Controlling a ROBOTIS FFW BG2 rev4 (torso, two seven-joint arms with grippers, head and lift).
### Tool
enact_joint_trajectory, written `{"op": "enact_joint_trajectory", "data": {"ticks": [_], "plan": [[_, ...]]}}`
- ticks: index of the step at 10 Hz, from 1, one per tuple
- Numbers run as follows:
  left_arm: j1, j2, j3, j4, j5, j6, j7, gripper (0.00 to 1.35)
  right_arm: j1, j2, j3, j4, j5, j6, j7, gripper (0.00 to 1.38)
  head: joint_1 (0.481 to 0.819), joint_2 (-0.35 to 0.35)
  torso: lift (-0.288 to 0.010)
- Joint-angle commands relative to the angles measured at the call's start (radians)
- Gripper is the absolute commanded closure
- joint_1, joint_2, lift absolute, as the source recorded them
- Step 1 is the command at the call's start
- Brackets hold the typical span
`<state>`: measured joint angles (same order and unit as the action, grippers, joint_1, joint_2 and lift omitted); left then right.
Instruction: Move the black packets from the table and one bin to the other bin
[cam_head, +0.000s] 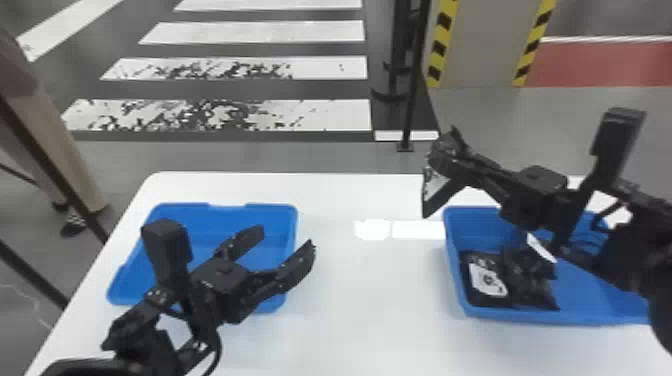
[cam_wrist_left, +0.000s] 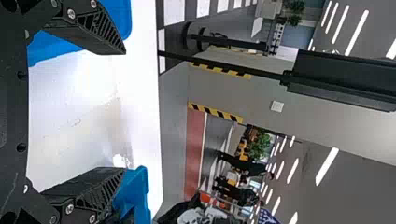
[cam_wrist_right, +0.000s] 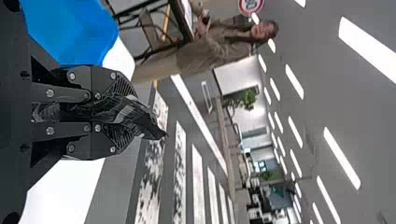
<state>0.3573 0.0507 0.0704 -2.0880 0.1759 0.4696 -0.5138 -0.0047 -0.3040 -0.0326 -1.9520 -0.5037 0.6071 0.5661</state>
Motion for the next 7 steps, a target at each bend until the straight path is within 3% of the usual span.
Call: {"op": "enact_joint_trajectory", "data": {"ticks": [1, 5, 7], "plan": [[0.016, -0.003, 0.025, 0.001, -0.01, -0.011, 0.0, 0.14, 0.049, 0.002, -0.101, 0.014, 0.067, 0.006, 0.001, 1.28, 0.695, 0.006, -0.11], [0.021, -0.008, 0.031, -0.002, -0.02, -0.023, 0.001, 0.15, 0.176, 0.011, -0.243, 0.027, 0.157, 0.002, 0.001, 1.27, 0.695, -0.112, -0.11], [0.023, -0.008, 0.035, 0.001, -0.02, -0.016, 0.0, 0.15, 0.216, 0.02, -0.27, 0.1, 0.157, -0.094, 0.003, 0.97, 0.695, -0.155, -0.11]]}}
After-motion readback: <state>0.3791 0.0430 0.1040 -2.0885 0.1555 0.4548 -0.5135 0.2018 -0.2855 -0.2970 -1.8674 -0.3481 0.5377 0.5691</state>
